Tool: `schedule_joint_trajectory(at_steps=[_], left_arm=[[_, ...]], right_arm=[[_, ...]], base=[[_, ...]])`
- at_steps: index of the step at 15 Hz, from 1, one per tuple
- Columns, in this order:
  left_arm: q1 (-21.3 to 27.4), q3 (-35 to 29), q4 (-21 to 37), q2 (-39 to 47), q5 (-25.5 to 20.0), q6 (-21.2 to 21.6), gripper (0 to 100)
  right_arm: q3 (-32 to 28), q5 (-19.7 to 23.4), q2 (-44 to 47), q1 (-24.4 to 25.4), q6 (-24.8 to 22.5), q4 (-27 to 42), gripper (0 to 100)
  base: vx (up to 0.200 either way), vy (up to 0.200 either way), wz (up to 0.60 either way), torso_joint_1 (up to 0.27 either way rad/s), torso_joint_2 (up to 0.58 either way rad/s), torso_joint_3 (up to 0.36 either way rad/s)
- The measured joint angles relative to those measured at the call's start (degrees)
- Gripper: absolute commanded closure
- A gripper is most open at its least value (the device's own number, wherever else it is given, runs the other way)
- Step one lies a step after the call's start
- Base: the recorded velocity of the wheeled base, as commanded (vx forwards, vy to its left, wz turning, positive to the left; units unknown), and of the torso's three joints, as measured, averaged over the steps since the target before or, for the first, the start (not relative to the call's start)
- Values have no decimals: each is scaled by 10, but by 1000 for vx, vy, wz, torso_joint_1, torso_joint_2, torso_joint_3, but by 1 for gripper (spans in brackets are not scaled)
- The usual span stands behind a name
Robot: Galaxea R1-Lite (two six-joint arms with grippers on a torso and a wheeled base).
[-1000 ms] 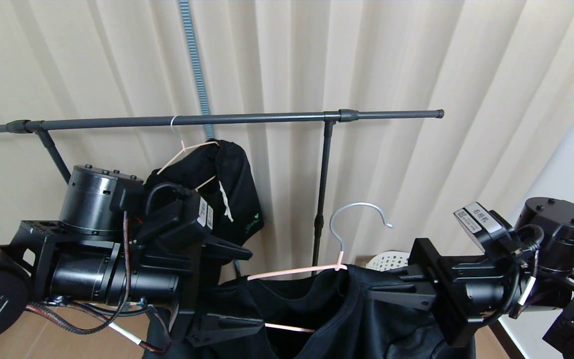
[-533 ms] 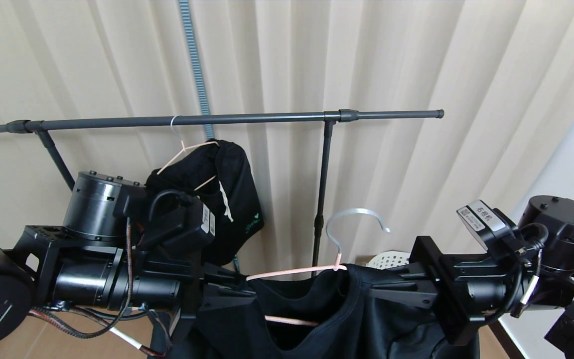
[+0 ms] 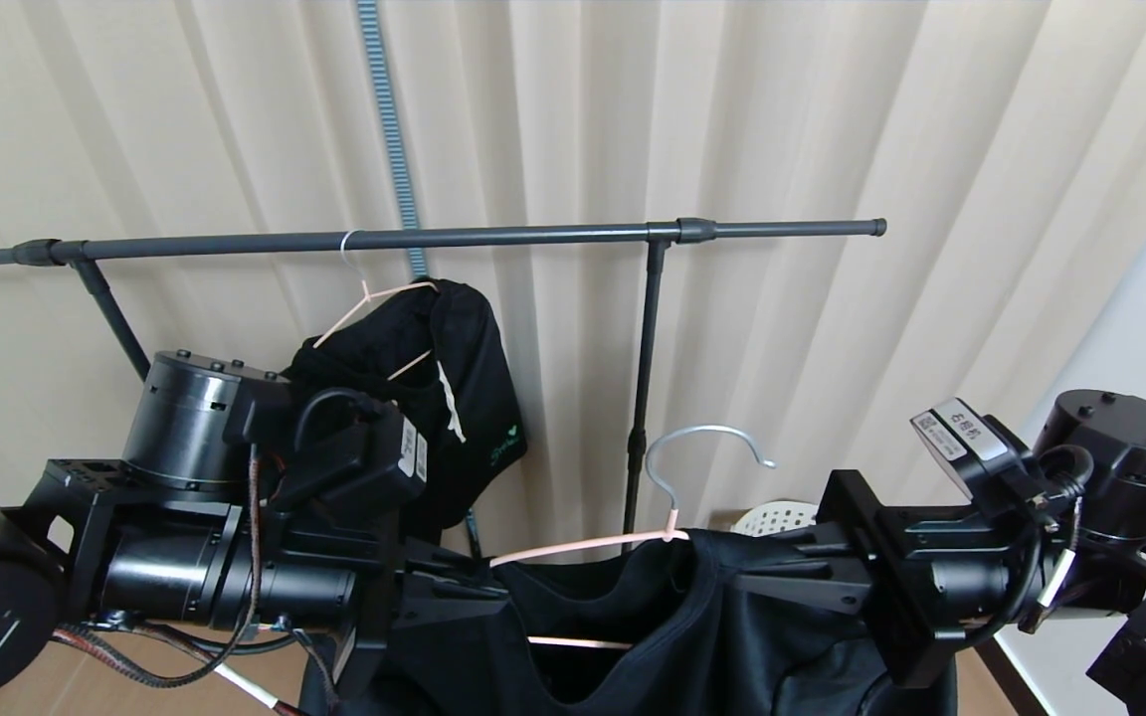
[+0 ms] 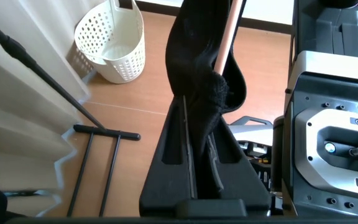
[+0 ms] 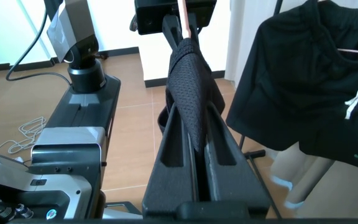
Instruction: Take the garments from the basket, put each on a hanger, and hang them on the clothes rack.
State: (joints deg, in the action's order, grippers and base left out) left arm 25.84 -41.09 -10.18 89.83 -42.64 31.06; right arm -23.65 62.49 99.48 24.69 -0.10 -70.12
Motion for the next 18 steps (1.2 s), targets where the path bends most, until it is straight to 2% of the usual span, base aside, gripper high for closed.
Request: schedule_joint_trajectory(at_steps=[10,11,18], left_arm=[[-2,0,-2,-2,0,-2,100],[-2,0,-1,-3,0,-2,100],[-18,4,-2,-11,0,-2,100]], right_arm=[[-3,-1,3,-1,1,0,100],[-1,-5,4,-1,0,0,0],[1,-8,3,-4,-1,0,0]], base=[[0,0,0,0,0,0],[0,0,0,0,0,0],[0,0,0,0,0,0]])
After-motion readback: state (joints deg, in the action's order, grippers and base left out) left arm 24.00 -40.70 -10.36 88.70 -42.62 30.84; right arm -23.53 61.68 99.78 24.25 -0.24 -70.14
